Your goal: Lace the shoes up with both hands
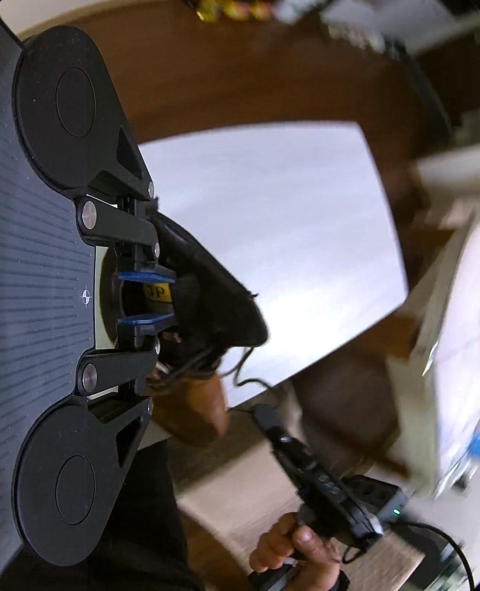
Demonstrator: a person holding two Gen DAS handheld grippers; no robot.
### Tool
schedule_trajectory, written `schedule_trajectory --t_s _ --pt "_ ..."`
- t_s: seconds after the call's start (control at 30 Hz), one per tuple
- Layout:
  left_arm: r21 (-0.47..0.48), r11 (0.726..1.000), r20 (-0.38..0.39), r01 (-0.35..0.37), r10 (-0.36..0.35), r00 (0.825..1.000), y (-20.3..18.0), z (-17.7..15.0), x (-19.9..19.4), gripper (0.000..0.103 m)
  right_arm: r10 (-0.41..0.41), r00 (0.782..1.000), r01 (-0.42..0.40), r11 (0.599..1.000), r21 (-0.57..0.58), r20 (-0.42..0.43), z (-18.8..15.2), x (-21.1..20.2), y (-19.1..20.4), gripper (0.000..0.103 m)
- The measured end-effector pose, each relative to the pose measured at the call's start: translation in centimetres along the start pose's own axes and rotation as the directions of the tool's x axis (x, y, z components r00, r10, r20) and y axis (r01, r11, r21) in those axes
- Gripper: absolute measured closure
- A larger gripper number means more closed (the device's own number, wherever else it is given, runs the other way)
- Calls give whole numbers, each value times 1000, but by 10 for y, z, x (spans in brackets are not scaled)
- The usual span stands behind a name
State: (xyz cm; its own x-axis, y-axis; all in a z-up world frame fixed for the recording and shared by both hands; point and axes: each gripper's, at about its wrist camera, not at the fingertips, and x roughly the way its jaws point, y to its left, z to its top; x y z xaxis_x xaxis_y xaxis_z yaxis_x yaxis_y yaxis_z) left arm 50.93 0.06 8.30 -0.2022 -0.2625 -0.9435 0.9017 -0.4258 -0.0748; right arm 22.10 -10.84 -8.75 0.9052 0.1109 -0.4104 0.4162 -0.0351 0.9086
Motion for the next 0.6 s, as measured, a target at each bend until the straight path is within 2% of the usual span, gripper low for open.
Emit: schedule_trajectory --t_s 0.1,0.27,0.33,0.43,0.6 --pt "59 996 -39 62 -60 997 11 4 11 84 -2 993 -3 999 36 117 -24 -6 5 100" --pt "78 983 -106 168 -159 982 28 19 32 84 -17 968 -6 996 90 251 -57 -10 12 100" --pt "74 975 -158 211 -198 967 30 26 42 84 -16 965 -8 996 90 263 -61 -10 13 100" --pt "89 968 -232 233 -207 950 28 28 50 83 -20 959 -11 994 107 282 -65 -10 11 100" --pt "127 962 -277 240 -198 940 26 33 58 87 -16 957 -24 991 133 288 -66 -11 2 100"
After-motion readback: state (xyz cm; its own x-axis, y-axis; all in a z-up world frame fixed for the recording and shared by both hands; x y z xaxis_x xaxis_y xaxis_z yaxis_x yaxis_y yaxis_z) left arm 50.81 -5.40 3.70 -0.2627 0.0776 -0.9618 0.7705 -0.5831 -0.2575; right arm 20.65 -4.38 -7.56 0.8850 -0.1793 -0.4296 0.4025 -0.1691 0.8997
